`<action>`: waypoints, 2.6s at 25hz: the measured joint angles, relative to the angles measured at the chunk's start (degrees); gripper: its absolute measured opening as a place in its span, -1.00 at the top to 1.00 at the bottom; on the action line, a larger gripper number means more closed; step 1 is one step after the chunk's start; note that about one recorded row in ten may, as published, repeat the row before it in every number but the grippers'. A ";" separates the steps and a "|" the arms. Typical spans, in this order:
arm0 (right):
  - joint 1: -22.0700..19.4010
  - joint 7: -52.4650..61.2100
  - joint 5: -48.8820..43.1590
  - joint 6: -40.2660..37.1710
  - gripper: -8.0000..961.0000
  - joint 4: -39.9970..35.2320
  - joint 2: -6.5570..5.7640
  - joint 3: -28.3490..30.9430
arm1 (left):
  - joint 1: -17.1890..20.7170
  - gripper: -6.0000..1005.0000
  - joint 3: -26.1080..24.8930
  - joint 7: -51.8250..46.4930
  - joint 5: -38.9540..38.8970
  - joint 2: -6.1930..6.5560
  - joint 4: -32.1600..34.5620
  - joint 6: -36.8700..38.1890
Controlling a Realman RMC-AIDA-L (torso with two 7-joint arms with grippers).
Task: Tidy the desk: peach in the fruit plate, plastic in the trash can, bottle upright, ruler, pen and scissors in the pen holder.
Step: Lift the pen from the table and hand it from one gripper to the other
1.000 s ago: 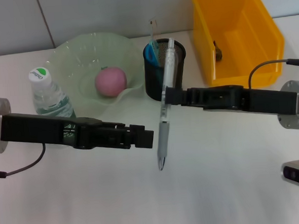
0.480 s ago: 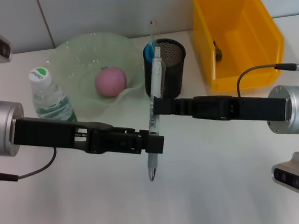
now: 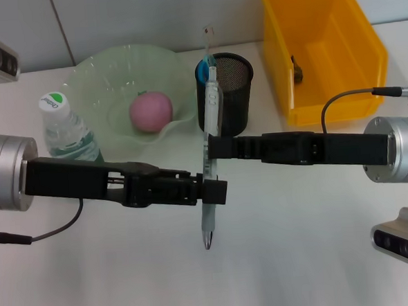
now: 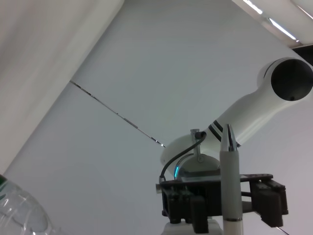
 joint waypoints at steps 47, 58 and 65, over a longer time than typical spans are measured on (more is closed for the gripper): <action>1.08 0.69 0.67 -1.08 -0.08 3.43 -0.74 1.76 | -1.75 0.69 -0.59 1.42 1.22 -0.23 -2.48 1.48; -2.91 12.20 0.73 -5.61 -0.08 4.10 -0.28 11.12 | -0.75 0.69 -1.59 6.53 1.38 -0.34 -3.18 1.55; -5.43 29.03 0.76 -10.87 -0.07 3.47 -0.11 19.15 | -0.04 0.70 -2.28 10.44 1.53 -0.66 -3.50 1.94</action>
